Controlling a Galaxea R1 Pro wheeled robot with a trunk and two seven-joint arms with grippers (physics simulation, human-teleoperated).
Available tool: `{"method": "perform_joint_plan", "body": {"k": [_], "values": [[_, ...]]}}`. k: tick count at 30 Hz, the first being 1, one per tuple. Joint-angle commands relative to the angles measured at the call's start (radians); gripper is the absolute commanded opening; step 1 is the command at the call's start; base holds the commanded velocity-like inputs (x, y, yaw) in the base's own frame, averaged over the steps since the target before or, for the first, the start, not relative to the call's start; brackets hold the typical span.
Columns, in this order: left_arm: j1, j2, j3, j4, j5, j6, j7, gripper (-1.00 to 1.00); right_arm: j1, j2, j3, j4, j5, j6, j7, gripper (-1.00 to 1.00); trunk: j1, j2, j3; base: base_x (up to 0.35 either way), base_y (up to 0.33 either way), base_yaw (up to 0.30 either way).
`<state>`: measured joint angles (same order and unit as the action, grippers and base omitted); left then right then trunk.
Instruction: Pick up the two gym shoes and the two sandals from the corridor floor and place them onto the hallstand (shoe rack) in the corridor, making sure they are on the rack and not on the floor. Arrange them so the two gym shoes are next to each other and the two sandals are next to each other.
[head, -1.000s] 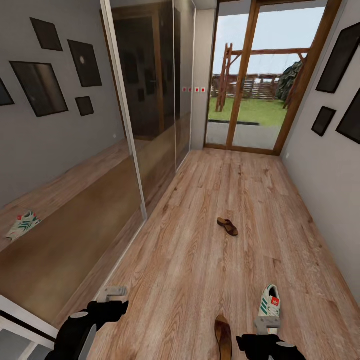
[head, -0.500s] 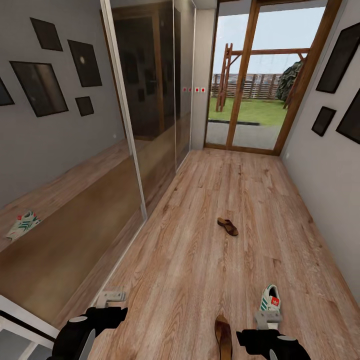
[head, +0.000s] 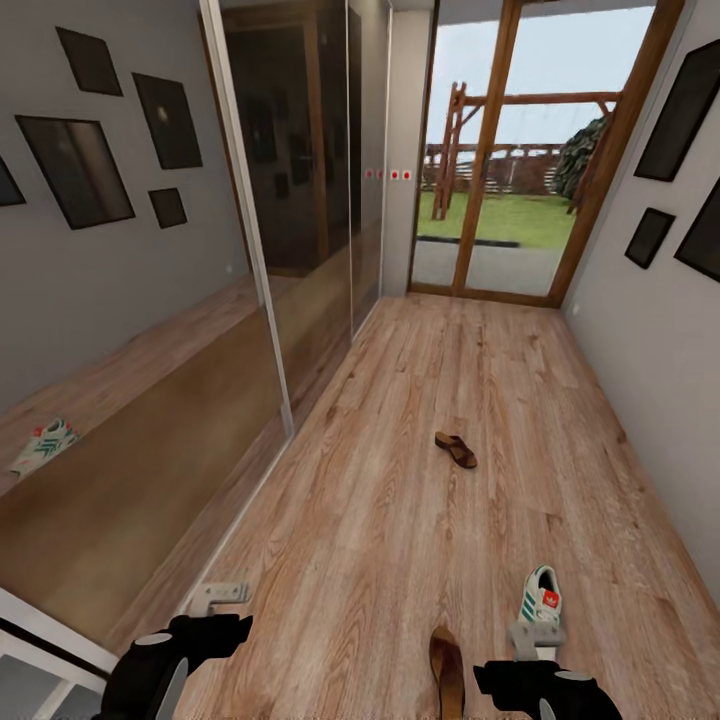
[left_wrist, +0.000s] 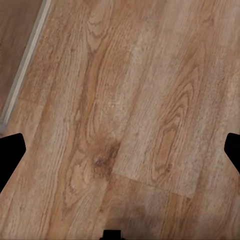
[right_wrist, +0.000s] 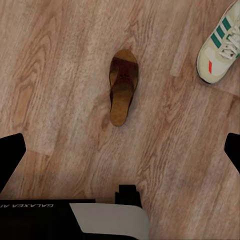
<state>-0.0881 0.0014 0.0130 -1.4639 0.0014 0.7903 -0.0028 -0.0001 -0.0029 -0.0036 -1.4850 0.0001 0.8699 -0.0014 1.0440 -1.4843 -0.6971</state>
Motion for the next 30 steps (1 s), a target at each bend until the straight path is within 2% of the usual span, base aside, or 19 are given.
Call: {"method": "perform_joint_plan", "body": {"k": [1,14,15,18,30], "values": [[0.000,0.000,0.000,-0.001,0.000,0.005,0.000,1.00,0.000,0.000,0.000,-0.001,0.000,0.004,0.000,1.00,0.004,-0.008,-0.005,0.000,0.000,0.000],[-0.012,-0.001,-0.004,-0.001,0.000,0.004,0.000,1.00,0.000,0.000,-0.001,0.000,0.000,0.003,0.000,1.00,0.054,-0.099,-0.066,0.000,0.000,0.013],[-0.037,-0.002,-0.004,-0.001,0.000,0.004,-0.001,1.00,0.000,0.000,-0.001,0.000,0.002,0.003,-0.003,1.00,0.058,-0.106,-0.071,0.000,0.000,0.085],[-0.044,-0.002,-0.006,-0.001,0.000,0.004,0.000,1.00,0.000,0.000,-0.001,0.001,0.004,0.003,-0.004,1.00,0.069,-0.127,-0.085,0.000,0.000,0.091],[-0.045,-0.001,-0.008,-0.001,-0.001,0.004,0.000,1.00,-0.003,-0.001,-0.002,0.009,0.001,0.003,-0.004,1.00,0.115,-0.211,-0.141,0.000,0.000,0.099]]}}
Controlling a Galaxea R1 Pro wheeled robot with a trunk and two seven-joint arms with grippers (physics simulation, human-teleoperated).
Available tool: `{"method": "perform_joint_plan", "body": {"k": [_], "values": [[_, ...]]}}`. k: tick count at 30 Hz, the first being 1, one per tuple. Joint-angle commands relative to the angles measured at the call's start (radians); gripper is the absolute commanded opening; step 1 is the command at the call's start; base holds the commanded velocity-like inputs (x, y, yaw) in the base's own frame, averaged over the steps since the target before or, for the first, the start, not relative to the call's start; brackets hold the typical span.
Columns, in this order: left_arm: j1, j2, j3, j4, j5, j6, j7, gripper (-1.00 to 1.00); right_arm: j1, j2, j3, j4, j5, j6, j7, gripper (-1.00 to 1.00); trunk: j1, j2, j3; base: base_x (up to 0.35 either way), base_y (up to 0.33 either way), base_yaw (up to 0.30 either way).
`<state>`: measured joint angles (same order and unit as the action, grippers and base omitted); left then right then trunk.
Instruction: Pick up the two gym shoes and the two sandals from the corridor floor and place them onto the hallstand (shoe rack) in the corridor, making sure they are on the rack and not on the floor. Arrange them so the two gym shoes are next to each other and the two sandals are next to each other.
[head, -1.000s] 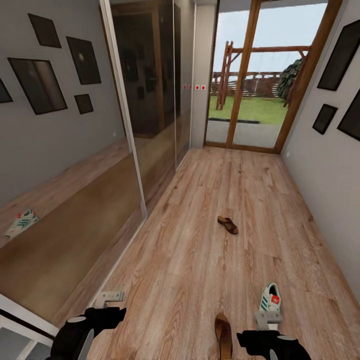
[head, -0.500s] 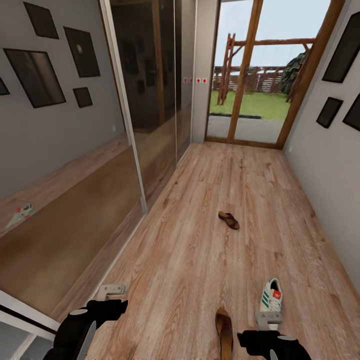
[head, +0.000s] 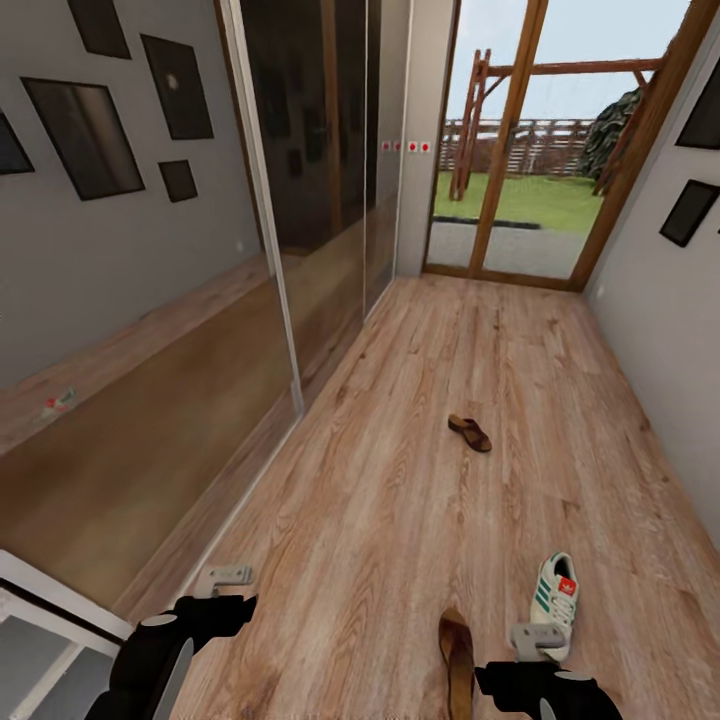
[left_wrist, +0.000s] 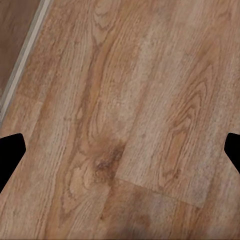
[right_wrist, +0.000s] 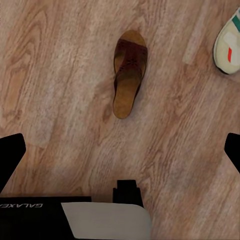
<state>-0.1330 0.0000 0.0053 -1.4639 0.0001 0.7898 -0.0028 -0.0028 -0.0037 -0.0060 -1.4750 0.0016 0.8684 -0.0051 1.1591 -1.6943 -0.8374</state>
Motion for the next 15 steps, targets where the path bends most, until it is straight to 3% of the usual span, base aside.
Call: {"method": "perform_joint_plan", "body": {"k": [1,15], "values": [[-0.001,0.000,0.000,-0.001,0.000,0.005,0.000,1.00,0.000,-0.001,0.000,-0.001,-0.001,0.004,0.000,1.00,0.004,-0.008,-0.006,0.000,0.000,0.096],[0.000,0.000,0.001,-0.001,-0.001,0.005,0.000,1.00,0.000,-0.005,-0.003,-0.006,-0.003,0.004,0.000,1.00,0.058,-0.106,-0.063,0.000,0.000,0.021]]}}
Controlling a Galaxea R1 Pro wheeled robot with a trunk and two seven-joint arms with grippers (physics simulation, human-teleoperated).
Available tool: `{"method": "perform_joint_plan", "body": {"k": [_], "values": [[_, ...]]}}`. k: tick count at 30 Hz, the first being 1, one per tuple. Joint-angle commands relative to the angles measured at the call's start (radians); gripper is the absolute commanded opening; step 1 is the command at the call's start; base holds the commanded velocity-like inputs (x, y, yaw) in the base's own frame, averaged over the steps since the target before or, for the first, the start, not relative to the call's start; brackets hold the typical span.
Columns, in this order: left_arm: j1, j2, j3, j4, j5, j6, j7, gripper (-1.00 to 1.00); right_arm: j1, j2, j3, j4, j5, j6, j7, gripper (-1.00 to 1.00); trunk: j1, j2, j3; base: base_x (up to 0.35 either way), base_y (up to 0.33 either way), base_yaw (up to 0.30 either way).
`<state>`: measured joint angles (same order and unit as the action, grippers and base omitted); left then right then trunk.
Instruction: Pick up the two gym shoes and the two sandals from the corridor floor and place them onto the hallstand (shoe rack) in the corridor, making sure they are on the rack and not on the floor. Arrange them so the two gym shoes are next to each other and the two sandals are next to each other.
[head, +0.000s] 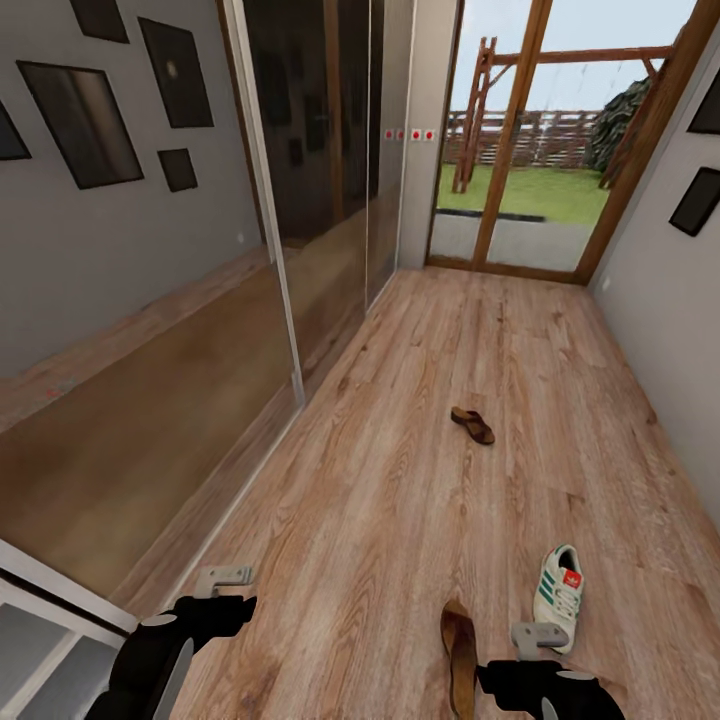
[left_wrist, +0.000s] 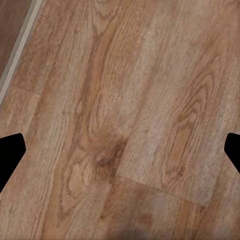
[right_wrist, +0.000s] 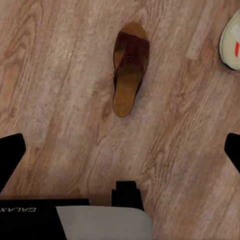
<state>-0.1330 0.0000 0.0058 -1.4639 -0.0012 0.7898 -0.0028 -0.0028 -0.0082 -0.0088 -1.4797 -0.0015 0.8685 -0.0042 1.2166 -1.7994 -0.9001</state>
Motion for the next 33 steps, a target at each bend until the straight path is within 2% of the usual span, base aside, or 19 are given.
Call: {"method": "perform_joint_plan", "body": {"k": [1,26,29,33], "values": [[0.000,0.000,0.000,-0.001,0.000,0.005,0.000,1.00,0.000,0.000,0.000,-0.002,0.000,0.004,0.000,1.00,0.004,-0.008,-0.004,0.000,0.000,0.000],[-0.005,0.000,-0.008,-0.002,0.000,0.003,-0.001,1.00,0.000,0.005,0.001,0.024,0.008,-0.009,-0.001,1.00,0.100,-0.183,-0.115,0.000,0.000,-0.023],[-0.024,0.000,-0.021,-0.002,0.000,0.003,-0.002,1.00,-0.001,0.005,0.001,0.070,0.008,-0.025,-0.001,1.00,0.111,-0.204,-0.129,0.000,0.000,0.000],[-0.061,0.000,-0.067,-0.001,0.000,0.003,-0.003,1.00,-0.007,0.005,0.001,0.161,0.008,-0.108,0.000,1.00,0.127,-0.232,-0.148,0.000,0.000,0.000]]}}
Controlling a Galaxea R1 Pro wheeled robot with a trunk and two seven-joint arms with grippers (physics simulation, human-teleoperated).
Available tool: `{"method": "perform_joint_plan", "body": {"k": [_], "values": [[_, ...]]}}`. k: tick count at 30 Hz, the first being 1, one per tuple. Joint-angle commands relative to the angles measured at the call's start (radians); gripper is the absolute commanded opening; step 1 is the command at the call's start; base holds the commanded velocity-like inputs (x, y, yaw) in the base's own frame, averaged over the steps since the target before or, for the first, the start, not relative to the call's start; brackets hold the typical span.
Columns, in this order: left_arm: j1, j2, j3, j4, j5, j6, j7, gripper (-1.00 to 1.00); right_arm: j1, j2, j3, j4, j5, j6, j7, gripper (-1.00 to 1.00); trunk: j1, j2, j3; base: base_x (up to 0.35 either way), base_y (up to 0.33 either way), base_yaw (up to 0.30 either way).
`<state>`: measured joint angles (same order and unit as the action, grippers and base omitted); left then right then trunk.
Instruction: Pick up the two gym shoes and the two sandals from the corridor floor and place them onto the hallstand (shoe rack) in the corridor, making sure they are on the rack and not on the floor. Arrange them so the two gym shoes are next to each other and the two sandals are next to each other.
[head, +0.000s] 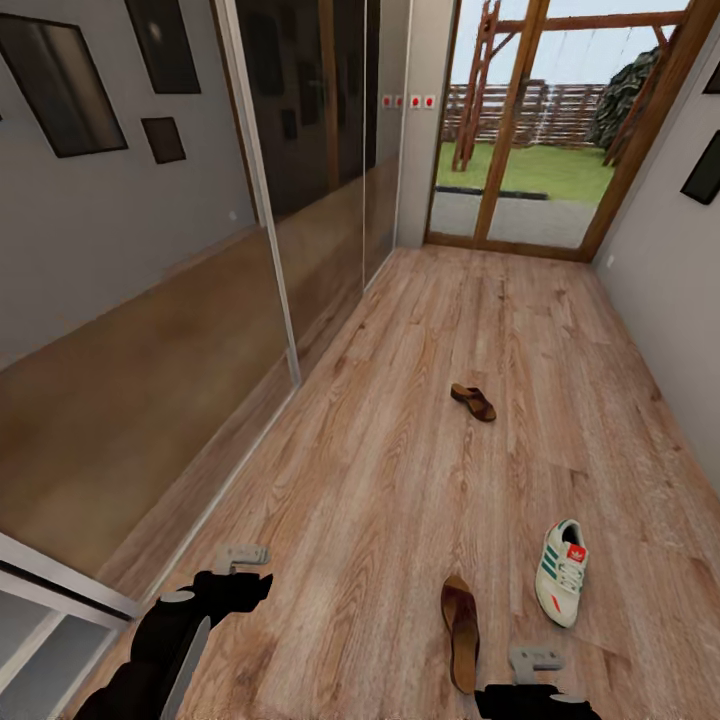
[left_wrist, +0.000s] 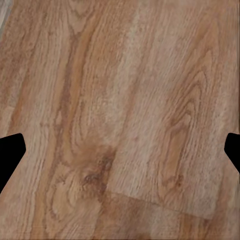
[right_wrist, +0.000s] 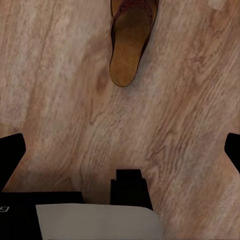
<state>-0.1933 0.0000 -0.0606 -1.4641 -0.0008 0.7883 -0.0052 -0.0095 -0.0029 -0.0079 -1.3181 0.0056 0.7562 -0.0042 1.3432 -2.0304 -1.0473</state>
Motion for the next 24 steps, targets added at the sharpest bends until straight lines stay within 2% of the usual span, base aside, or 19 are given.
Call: {"method": "perform_joint_plan", "body": {"k": [1,3,7,12,13,24], "values": [[-0.008,0.000,-0.015,-0.001,-0.001,0.005,-0.001,1.00,-0.003,0.000,0.000,0.025,0.000,-0.030,0.000,1.00,0.004,-0.008,-0.006,0.000,0.000,0.000],[-0.021,0.000,-0.031,-0.001,-0.001,0.005,-0.001,1.00,-0.013,0.000,0.000,0.056,0.000,-0.072,0.000,1.00,0.011,-0.022,-0.015,0.000,0.000,0.000],[-0.100,-0.002,-0.062,-0.001,-0.001,0.005,0.000,1.00,-0.068,0.000,0.000,0.169,-0.003,-0.136,0.000,1.00,0.027,-0.050,-0.034,0.000,0.000,0.000],[-0.145,-0.003,-0.093,-0.001,-0.002,0.005,0.001,1.00,-0.088,0.000,0.000,0.221,-0.006,-0.196,-0.001,1.00,0.046,-0.085,-0.058,0.000,0.000,0.000],[-0.157,-0.003,-0.109,-0.001,-0.001,0.005,0.002,1.00,-0.092,0.000,0.000,0.230,-0.007,-0.218,-0.001,1.00,0.050,-0.092,-0.063,0.000,0.000,0.000],[-0.168,-0.002,-0.128,0.000,-0.001,0.005,0.002,1.00,-0.098,0.000,0.000,0.234,-0.007,-0.259,-0.002,1.00,0.092,-0.169,-0.115,0.000,0.000,0.000]]}}
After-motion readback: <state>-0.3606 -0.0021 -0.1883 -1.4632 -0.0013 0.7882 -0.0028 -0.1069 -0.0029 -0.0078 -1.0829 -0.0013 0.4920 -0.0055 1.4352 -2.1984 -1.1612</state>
